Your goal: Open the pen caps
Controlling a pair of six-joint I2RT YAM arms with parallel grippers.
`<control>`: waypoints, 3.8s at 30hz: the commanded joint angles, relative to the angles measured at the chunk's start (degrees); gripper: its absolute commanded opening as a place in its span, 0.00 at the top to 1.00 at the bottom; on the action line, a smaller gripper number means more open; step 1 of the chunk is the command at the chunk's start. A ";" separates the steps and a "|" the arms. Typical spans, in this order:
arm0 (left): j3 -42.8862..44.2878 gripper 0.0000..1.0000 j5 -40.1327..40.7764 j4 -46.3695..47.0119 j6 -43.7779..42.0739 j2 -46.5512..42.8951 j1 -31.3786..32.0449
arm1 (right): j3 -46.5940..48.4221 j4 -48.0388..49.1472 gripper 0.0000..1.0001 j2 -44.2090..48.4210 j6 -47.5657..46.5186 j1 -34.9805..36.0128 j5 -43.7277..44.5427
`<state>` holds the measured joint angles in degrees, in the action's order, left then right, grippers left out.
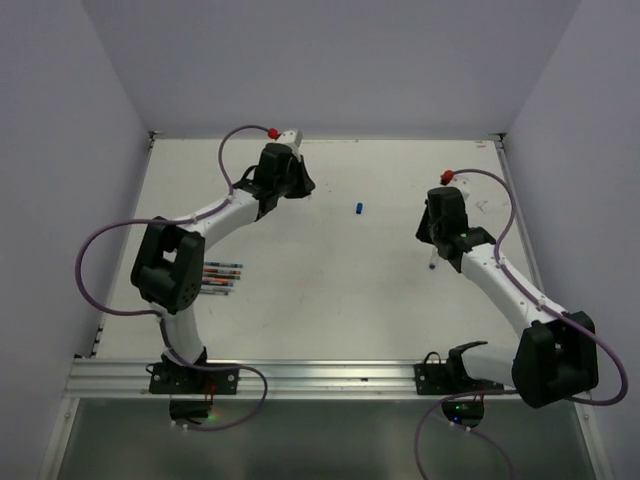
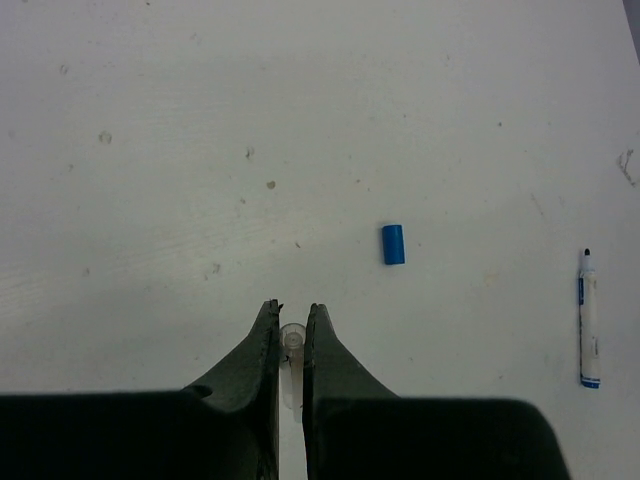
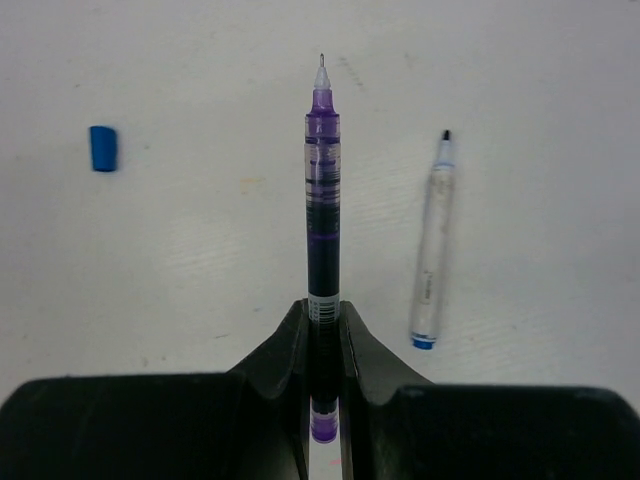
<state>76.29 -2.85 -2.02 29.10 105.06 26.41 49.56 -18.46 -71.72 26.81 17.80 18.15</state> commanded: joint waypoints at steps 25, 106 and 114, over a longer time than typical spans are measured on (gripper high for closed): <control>22.67 1.00 -7.96 -5.45 -5.72 22.82 3.82 | -8.60 3.34 0.99 -7.90 0.53 -17.10 -7.69; -2.81 0.46 18.49 -14.30 7.18 -15.04 1.82 | 2.73 10.11 0.24 -9.38 -8.79 15.40 -11.38; -15.99 0.49 26.47 -28.20 15.44 -25.24 -7.17 | 11.94 11.43 0.24 -18.62 -8.97 21.92 -12.09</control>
<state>65.14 16.34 -20.36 38.85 81.69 18.92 56.66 -10.07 -88.12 18.74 37.98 6.98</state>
